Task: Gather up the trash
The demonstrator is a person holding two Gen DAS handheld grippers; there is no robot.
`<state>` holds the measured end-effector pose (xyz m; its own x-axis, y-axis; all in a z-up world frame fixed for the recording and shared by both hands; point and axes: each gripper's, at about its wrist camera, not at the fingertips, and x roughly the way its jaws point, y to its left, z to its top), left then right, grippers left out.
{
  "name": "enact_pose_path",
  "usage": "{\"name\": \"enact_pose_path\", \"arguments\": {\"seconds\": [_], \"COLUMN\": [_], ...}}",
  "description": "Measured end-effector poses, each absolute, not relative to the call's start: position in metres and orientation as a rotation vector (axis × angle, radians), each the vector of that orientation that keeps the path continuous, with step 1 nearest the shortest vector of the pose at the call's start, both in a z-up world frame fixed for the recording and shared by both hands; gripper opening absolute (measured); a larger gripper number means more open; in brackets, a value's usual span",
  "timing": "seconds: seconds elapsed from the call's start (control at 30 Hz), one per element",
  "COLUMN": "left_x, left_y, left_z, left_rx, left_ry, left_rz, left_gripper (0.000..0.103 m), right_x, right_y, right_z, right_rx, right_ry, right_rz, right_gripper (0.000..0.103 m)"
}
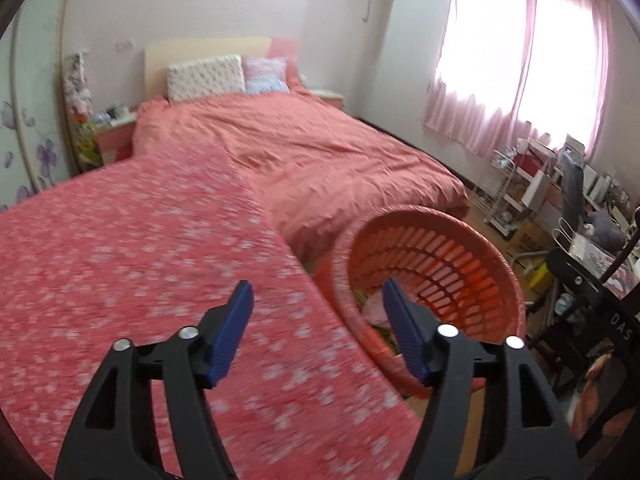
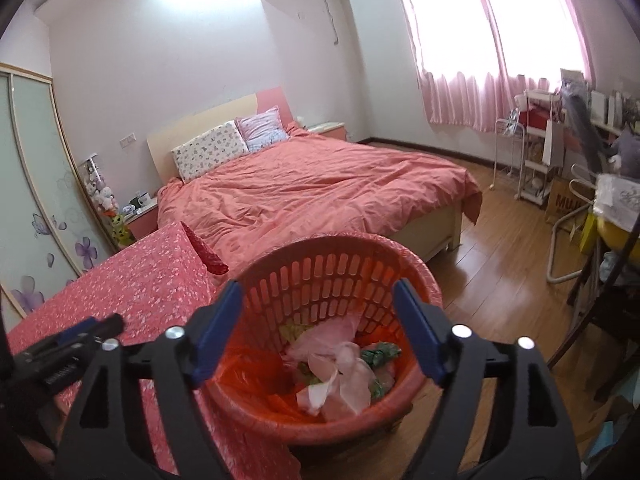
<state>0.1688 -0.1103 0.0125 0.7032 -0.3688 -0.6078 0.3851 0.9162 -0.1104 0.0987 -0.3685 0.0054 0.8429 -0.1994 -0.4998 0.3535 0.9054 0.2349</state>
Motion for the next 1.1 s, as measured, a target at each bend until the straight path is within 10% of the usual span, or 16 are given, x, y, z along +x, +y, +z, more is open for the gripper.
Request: {"name": "enact_pose_path", "arguments": {"seconds": [0.13, 1.1], "left_x": [0.142, 0.011], "left_y": [-0.075, 0.023], "left_z": [0.024, 0.012], "left_rx": [0.013, -0.029], "left_ry": [0.600, 0.542], "left_rz": [-0.370, -0.089], "left_gripper": [0.088, 0.101], "right_x": [0.071, -0.062], "right_y": [-0.346, -0.190], "right_z": [0.014, 0.021], "right_rx": [0.298, 0.060], "right_ry": [0.448, 0.409], "right_rz": [-0.322, -0.422], "right_gripper": [0.098, 0.099]}}
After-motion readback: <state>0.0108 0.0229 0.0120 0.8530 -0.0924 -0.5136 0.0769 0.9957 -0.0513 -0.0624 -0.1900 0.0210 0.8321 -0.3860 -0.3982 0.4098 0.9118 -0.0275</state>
